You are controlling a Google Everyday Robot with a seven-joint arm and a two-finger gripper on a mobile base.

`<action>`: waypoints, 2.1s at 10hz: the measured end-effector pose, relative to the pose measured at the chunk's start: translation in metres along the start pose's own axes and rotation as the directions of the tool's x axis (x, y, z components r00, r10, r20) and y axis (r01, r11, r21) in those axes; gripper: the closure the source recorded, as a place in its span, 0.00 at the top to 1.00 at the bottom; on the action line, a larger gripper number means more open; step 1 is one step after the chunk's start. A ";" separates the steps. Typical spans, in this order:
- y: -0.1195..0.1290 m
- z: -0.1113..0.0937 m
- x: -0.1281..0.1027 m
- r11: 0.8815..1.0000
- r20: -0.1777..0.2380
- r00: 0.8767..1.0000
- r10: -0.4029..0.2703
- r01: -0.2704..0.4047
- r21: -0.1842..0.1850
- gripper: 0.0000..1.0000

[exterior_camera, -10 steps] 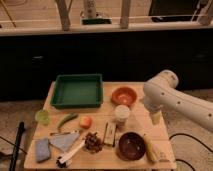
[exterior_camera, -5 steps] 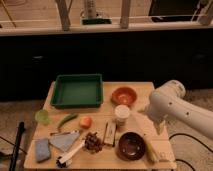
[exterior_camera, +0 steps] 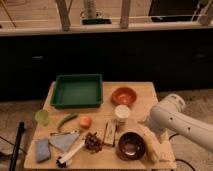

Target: Stack bowls into tray

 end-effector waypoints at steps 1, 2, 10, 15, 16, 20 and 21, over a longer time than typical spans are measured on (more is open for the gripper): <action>0.003 0.004 -0.002 1.000 0.007 1.000 -0.006 0.006 -0.002 0.80; 0.009 0.009 -0.009 1.000 0.027 0.999 -0.021 0.021 -0.007 0.80; 0.040 0.007 -0.052 0.992 0.107 0.987 -0.122 0.124 -0.013 0.80; 0.031 0.022 -0.066 0.986 0.139 0.979 -0.147 0.155 -0.055 0.69; 0.029 0.024 -0.067 0.986 0.144 0.979 -0.145 0.156 -0.064 0.61; 0.026 0.033 -0.067 0.984 0.163 0.979 -0.119 0.138 -0.115 0.19; 0.026 0.034 -0.066 0.984 0.168 0.980 -0.111 0.132 -0.119 0.10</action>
